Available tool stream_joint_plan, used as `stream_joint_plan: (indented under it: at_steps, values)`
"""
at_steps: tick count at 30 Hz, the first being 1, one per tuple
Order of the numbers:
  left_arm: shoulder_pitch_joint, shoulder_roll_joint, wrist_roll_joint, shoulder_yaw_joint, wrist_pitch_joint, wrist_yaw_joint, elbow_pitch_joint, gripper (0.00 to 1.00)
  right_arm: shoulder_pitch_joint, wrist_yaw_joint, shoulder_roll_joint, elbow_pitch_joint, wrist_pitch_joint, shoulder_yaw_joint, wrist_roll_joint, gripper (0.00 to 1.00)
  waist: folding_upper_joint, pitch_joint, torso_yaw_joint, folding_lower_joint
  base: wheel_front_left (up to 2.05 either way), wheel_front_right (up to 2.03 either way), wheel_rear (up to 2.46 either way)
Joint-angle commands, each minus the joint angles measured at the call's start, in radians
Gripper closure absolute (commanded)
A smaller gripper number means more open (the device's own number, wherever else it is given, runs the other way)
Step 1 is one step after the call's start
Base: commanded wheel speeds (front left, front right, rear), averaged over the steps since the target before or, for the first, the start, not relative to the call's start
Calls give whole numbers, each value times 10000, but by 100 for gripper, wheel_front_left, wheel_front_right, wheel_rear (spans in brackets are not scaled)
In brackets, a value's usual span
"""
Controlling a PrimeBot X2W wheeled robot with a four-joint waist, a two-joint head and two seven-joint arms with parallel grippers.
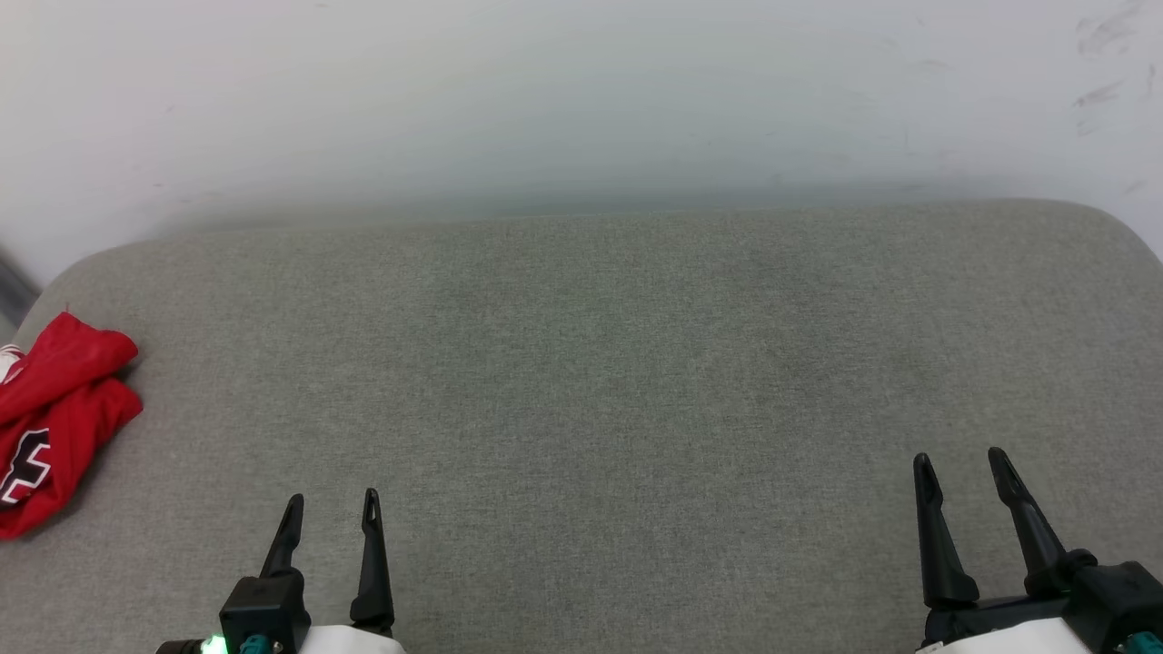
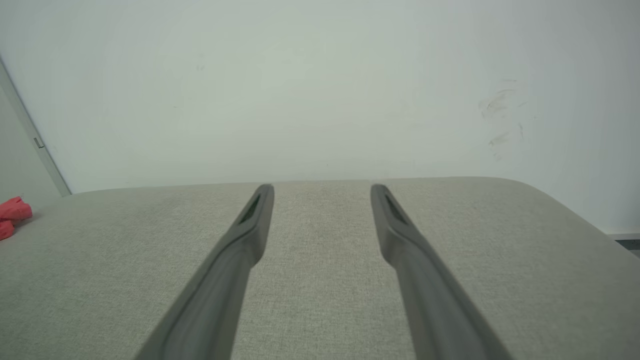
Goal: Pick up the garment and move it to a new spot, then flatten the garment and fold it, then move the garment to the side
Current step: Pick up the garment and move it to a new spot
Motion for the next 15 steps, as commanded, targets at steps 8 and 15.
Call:
stream_joint_plan:
  at_steps: [8,15]
  values:
    - [-89,20,117,96,-30,203,51,0,111,-3,-10,-176,-21,71,-293,0,-1,-11,386,0,0,0,0]
    - [-115,20,162,166,-30,322,6,0,201,-3,-10,-294,-21,115,-463,0,-1,-52,1116,0,0,0,0]
